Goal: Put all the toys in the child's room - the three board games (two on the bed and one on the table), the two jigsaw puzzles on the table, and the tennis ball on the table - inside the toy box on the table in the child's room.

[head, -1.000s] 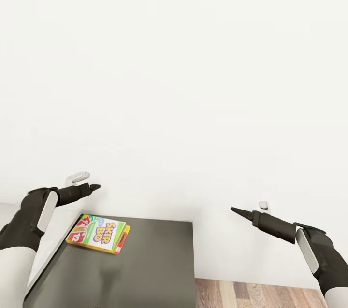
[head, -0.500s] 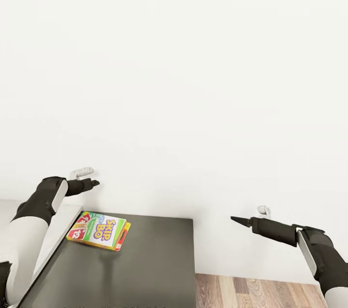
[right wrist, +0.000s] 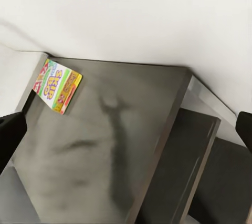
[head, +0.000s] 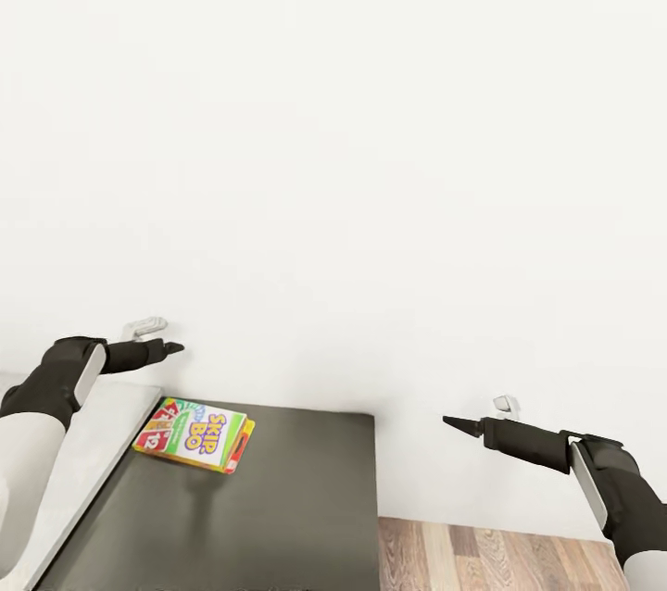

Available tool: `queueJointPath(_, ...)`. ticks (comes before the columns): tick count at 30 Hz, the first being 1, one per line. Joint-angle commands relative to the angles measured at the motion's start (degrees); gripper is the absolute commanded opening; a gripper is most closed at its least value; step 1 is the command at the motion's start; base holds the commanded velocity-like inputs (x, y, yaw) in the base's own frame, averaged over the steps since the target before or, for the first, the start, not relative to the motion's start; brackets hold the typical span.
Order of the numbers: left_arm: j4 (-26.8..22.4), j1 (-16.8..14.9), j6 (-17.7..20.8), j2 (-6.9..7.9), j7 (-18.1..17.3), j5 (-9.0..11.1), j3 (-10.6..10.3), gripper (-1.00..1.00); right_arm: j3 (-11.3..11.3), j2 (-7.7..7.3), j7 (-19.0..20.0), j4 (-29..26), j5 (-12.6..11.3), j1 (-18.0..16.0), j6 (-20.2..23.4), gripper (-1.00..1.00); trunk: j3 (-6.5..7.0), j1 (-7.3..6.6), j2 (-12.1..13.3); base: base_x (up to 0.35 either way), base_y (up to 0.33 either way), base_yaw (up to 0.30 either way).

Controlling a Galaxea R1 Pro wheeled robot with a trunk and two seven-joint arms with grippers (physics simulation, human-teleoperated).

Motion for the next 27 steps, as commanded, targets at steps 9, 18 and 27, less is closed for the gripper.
queueJointPath(9, 0.0, -0.1, 0.7, 5.43, -17.1, -2.2, -1.8, 1.0, 0.0, -1.1, 0.1, 0.0, -0.3, 0.0, 0.5, 1.0, -0.97, 0.04, -0.1, 0.0, 0.0, 0.063)
queueJointPath(18, 0.0, -0.2, 3.9, 5.83, -21.8, -2.8, -1.9, 1.0, 0.0, -1.21, 0.1, 0.0, -0.3, 0.0, 0.5, 1.0, -1.81, 0.04, -0.1, 0.0, 0.0, 0.064)
queueJointPath(27, 0.0, -0.8, 5.1, 4.39, -19.6, -3.2, -2.0, 1.0, 0.0, -1.22, 0.1, 0.0, -0.2, 0.0, 0.5, 1.0, -2.65, 0.04, -0.1, 0.0, 0.0, 0.064)
